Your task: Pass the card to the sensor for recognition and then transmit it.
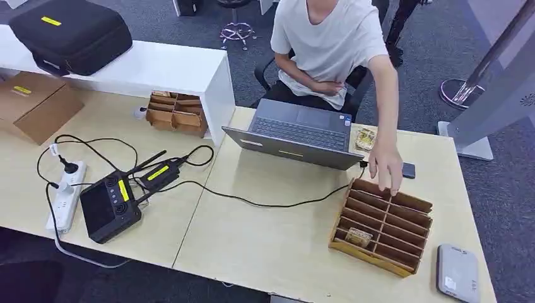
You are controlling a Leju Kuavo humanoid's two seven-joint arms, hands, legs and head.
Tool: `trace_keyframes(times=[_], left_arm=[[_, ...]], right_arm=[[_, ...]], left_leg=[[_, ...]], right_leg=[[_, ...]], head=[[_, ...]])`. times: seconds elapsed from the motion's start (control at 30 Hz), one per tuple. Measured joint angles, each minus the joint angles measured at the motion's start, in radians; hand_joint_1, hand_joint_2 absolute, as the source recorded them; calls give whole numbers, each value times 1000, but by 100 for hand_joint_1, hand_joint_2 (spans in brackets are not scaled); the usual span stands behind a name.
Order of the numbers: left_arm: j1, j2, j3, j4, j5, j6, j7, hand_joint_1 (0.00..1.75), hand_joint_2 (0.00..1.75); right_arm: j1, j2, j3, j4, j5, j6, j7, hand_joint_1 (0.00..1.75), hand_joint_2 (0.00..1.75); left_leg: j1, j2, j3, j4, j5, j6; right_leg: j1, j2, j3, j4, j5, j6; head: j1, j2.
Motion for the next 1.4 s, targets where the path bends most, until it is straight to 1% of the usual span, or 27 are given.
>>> trace_keyframes(times=[0.13, 0.27, 0.37, 0.43, 0.47, 0.53, 0.57, 0.67, 0.77, 0.83, 1.07, 1.4], left_arm=[[0, 0, 0, 0, -3, 1, 0, 0, 175], [-1, 0, 0, 0, -3, 5, 0, 0, 175], [-3, 0, 0, 0, -5, 22, 0, 0, 175], [-4, -1, 1, 0, -5, 33, 0, 0, 175], [-5, -1, 2, 0, -5, 35, 1, 0, 0], [-8, -2, 6, 0, -2, 43, 7, 0, 0], [-9, -2, 6, 0, -2, 47, 8, 0, 175], [-12, -4, 10, 0, 2, 55, 19, 0, 175], [-14, -6, 13, 0, 4, 56, 22, 0, 175], [-14, -6, 14, 0, 4, 58, 24, 0, 175], [-14, -6, 14, 0, 4, 58, 24, 0, 175], [-14, -6, 14, 0, 4, 59, 24, 0, 175]], right_arm=[[15, 39, -17, 11, -15, 27, -15, 0, 175], [38, 118, -50, 19, -59, 39, -25, 0, 175], [55, 206, -80, 23, -90, 58, -30, 0, 175], [65, 277, -91, 26, -90, 80, -24, 0, 175], [71, 308, -94, 27, -90, 82, -20, 0, 175], [79, 362, -101, 29, -89, 95, -16, 0, 175], [82, 388, -105, 29, -89, 102, -16, 0, 175], [90, 448, -111, 34, -90, 120, -10, 0, 175], [98, 489, -112, 37, -90, 131, -9, 0, 175], [100, 504, -112, 39, -90, 135, -8, 0, 175], [104, 527, -114, 43, -92, 142, -8, 0, 175], [104, 536, -114, 47, -92, 142, -8, 0, 175]], left_leg=[[0, 1, 0, 0, 0, 0], [1, 1, 1, 0, -1, -1], [1, 2, 2, -1, -1, -2], [1, 3, 2, -1, -1, -3], [1, 3, 2, -1, -1, -3], [2, 3, 2, -1, -1, -3], [2, 3, 3, -1, -1, -3], [2, 3, 3, -1, -1, -4], [2, 4, 3, -1, -1, -4], [2, 4, 3, -1, -2, -4], [1, 4, 3, -1, -2, -4], [1, 5, 3, -1, -2, -4]], right_leg=[[0, 1, 0, 0, 0, 0], [1, 1, 1, 0, 0, -1], [1, 3, 1, 0, -1, -2], [2, 3, 1, 0, -1, -2], [2, 3, 1, 0, -2, -2], [3, 3, 1, 1, -2, -3], [3, 3, 1, 1, -2, -4], [3, 3, 1, 1, -2, -4], [2, 3, 1, 1, -2, -4], [2, 4, 1, 1, -2, -4], [2, 4, 1, 1, -2, -4], [2, 4, 1, 1, -2, -4]], head=[[0, 0], [0, 0], [0, 0], [0, 0], [0, 0], [-1, 0], [0, 0], [1, 0], [0, 0], [0, 0], [0, 0], [0, 0]])
